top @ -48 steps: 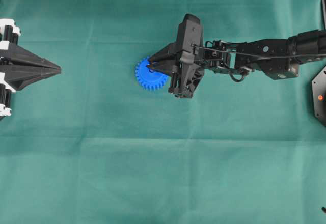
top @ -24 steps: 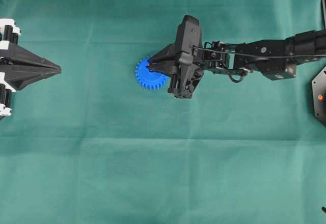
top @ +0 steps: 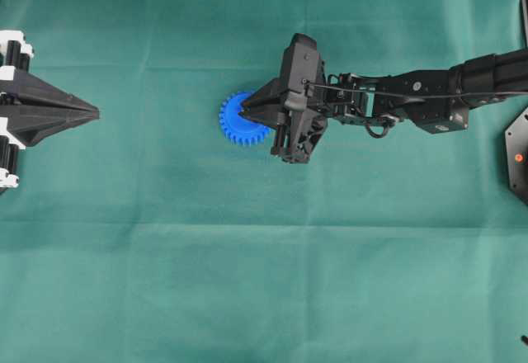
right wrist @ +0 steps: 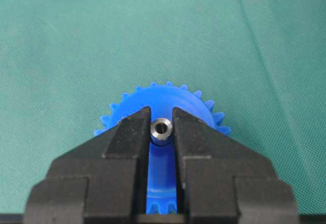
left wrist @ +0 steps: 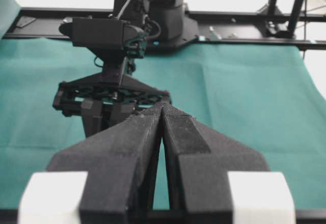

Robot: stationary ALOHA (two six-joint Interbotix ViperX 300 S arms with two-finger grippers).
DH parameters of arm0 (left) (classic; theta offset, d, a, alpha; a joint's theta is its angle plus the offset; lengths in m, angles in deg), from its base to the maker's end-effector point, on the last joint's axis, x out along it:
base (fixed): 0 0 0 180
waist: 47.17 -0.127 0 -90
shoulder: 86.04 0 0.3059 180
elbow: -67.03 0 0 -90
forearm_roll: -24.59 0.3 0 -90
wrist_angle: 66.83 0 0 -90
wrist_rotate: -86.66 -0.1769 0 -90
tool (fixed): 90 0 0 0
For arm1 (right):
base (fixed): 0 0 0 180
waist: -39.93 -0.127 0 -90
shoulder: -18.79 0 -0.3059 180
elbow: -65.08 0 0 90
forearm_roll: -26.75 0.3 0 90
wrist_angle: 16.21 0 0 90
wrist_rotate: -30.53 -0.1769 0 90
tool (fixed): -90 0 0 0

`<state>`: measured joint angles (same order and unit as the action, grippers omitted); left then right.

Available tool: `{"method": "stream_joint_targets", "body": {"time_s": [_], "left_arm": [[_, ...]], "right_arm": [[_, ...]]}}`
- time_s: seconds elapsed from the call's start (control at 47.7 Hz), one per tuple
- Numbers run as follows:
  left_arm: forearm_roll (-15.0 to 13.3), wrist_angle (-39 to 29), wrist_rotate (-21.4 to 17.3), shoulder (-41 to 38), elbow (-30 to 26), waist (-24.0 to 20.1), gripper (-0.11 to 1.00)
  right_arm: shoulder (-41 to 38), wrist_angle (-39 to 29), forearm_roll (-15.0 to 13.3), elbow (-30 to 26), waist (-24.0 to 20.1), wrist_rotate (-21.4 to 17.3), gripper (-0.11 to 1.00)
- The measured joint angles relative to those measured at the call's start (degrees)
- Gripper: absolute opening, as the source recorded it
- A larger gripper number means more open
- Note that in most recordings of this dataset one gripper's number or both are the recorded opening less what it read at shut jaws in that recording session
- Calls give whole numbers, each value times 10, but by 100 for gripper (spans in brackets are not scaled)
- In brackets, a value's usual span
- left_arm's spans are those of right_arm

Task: Insert the shaft placed at a random location into the center hole of the medium gear at another random location.
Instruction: 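Align and lower the shaft into the gear's center hole with the right gripper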

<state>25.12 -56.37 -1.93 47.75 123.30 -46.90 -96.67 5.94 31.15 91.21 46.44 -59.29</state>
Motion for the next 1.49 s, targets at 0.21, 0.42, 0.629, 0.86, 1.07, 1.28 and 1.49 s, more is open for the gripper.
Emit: {"method": "stream_joint_targets", "body": {"time_s": [0.21,0.42,0.629,0.86,1.07,1.28,1.49], "left_arm": [[1,0,0,-1,0,1,0],[1,-1,0,0,0,0,0],[1,-1,0,-1,0,0,0],[1,0,0,0,0,0,0],[0,-1,0,-1,0,1,0],[0,-1,0,-1,0,1,0],[1,-1,0,0,0,1,0]], "right_arm": [[-2,0,0,0,0,0,13],[-4,0,0,0,0,-1,13],[-4,0,0,0,0,-1,13],[-4,0,0,0,-1,0,34],[-4,0,9,-1,-7,-1,86],[-4,0,12,-1,-7,0,79],[12,0,13,-1,-13,-1,79]]}}
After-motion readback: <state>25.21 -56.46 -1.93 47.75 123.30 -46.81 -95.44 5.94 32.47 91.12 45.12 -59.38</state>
